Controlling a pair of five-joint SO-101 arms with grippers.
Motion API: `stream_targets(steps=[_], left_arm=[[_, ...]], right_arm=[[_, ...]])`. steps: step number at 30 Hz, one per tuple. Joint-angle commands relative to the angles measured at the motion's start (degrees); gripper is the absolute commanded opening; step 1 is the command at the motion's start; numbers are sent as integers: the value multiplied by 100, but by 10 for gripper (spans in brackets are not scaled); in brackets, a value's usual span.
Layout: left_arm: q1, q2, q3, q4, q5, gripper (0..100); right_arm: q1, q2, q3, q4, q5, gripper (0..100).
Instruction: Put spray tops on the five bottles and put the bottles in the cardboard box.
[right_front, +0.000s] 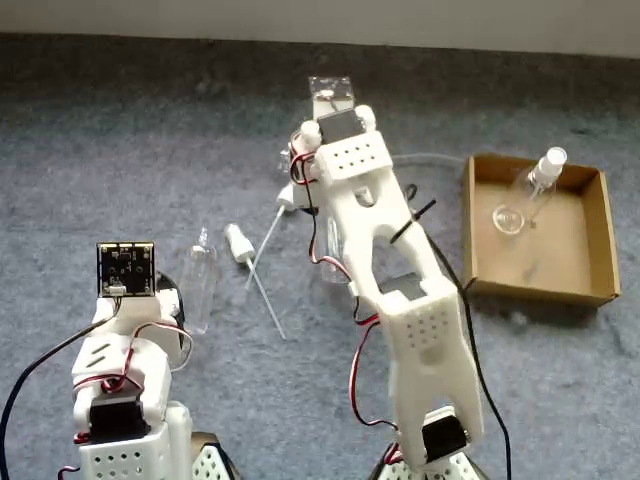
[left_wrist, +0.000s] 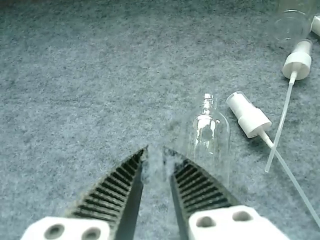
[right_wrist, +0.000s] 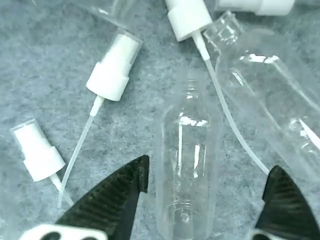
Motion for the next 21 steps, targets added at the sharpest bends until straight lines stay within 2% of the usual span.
stream_targets(steps=[1, 21], left_arm=[[-57, -13, -101, -79, 44, 5], [-57, -13, -101, -79, 44, 5]], right_arm=[[-84, 119, -321, 40, 343, 339], [-154, 1675, -646, 13, 738, 337]])
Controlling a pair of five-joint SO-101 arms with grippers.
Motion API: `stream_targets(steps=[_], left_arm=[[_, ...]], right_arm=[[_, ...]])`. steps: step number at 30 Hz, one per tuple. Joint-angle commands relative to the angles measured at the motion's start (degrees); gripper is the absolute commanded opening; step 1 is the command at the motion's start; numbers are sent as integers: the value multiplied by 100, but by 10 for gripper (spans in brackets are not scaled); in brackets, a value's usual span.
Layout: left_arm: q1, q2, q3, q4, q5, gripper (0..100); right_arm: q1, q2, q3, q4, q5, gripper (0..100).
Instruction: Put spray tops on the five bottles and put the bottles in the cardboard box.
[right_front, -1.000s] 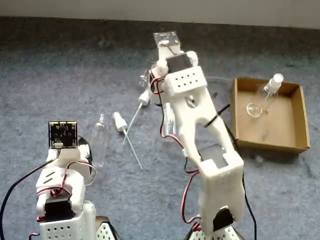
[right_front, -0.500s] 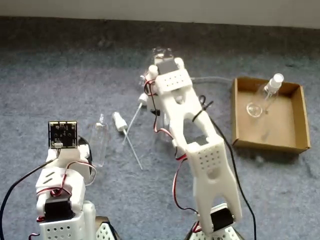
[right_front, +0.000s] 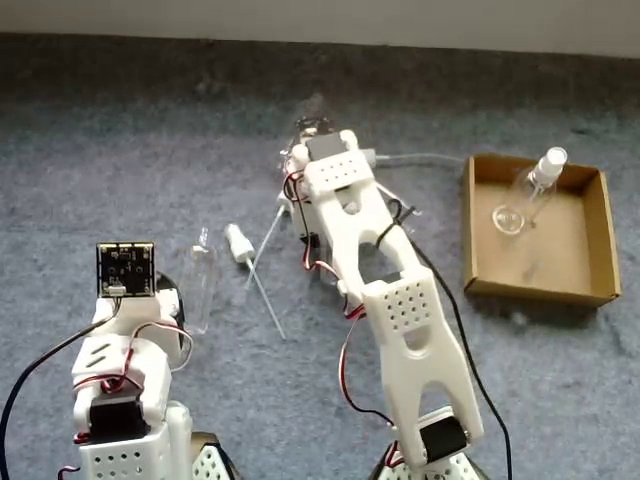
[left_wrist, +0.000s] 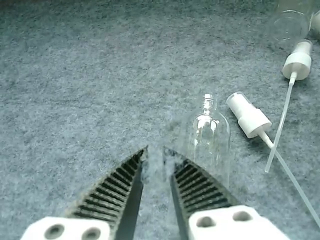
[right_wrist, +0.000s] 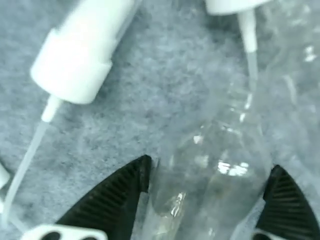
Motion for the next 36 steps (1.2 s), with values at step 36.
stream_targets(steps=[36], left_arm=[[-57, -13, -13, -114, 44, 5]], right_arm=[[303, -2448, -1358, 743, 114, 67]])
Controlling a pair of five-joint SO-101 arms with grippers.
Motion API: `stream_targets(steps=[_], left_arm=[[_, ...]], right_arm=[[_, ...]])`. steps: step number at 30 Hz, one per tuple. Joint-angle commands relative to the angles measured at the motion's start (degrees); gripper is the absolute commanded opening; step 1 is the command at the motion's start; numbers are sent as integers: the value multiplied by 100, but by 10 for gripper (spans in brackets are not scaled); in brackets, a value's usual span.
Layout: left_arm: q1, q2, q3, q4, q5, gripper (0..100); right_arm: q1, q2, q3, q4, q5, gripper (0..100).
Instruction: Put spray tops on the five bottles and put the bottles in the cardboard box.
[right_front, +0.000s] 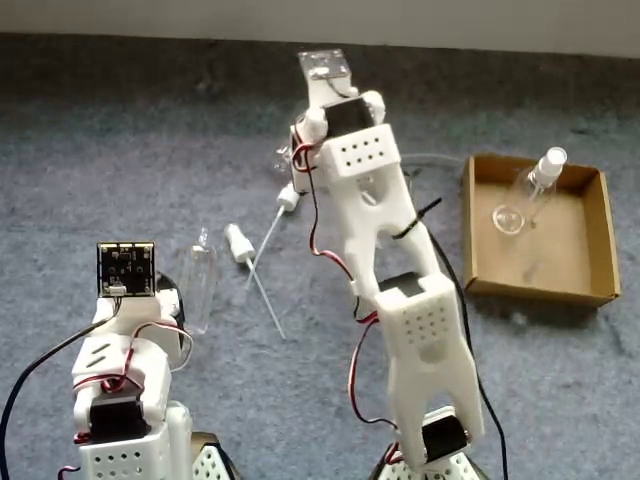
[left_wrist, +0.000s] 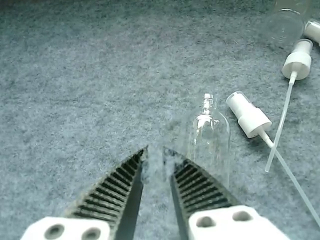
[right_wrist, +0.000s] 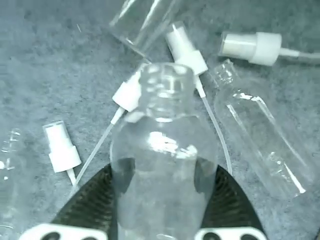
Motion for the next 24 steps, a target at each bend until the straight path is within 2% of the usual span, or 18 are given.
stream_targets(steps=[1, 7, 24], left_arm=[[-57, -13, -22, -114, 44, 5], [-57, -13, -22, -114, 44, 5], [-48, -13, -13, -114, 44, 5]], right_arm=[[409, -945, -303, 127, 53, 67], [831, -2440, 989, 127, 695, 67], [1569, -7327, 4444, 92, 738, 67]])
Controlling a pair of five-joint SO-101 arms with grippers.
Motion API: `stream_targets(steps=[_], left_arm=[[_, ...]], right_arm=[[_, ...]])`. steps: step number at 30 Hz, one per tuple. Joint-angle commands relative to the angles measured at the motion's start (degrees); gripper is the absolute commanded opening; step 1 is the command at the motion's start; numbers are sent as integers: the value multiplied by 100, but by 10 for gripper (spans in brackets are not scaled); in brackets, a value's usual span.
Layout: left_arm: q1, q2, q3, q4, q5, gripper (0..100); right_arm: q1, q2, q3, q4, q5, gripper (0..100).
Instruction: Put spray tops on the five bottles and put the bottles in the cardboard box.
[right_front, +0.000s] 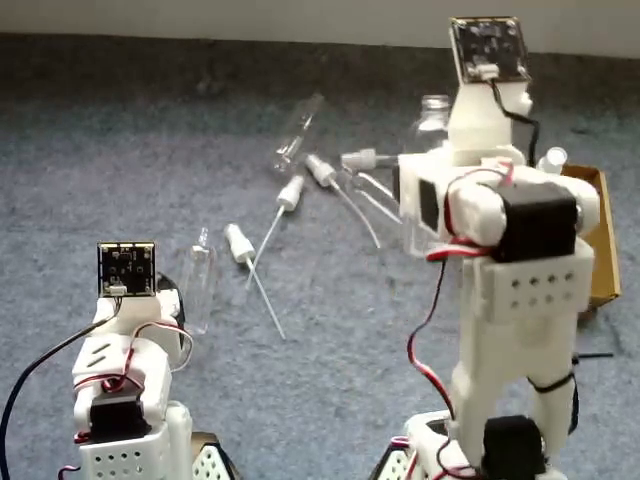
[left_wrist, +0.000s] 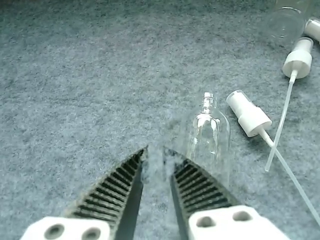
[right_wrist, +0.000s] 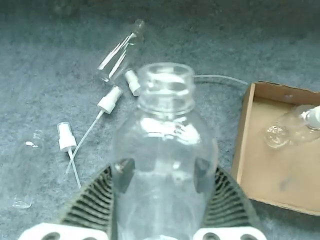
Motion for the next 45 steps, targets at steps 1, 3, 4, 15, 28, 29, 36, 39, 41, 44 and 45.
stream_targets(steps=[1, 3, 4, 15, 28, 29, 36, 39, 41, 44, 45], left_arm=[[-48, -13, -31, -114, 44, 5], [-48, -13, -31, -114, 44, 5], [-48, -13, -31, -114, 35, 5], [673, -13, -22, -70, -651, 5], [690, 31, -110, -62, -1011, 5], [690, 40, -268, 35, -1169, 5], [664, 57, -1525, 958, -1925, 5], [523, 259, -2053, 1187, -2251, 5], [303, 655, -2642, 1345, -2523, 5], [136, 1596, -3662, 1600, -2813, 5], [127, 1991, -4031, 1732, -2875, 5]], right_arm=[[163, -1086, 576, 84, 62, 67], [171, -1578, 1103, 75, 62, 67], [171, -1807, 1402, -4, 62, 67], [171, -4725, 5675, -2545, 62, 67], [171, -7354, 9622, -4901, 62, 67], [171, -7442, 9736, -4901, 62, 67], [171, -7899, 10132, -4910, 18, 67], [171, -8048, 10193, -4875, 18, 67], [171, -8145, 10343, -4901, 18, 67], [171, -8163, 10554, -4919, 18, 67], [171, -8163, 10580, -4919, 18, 67]])
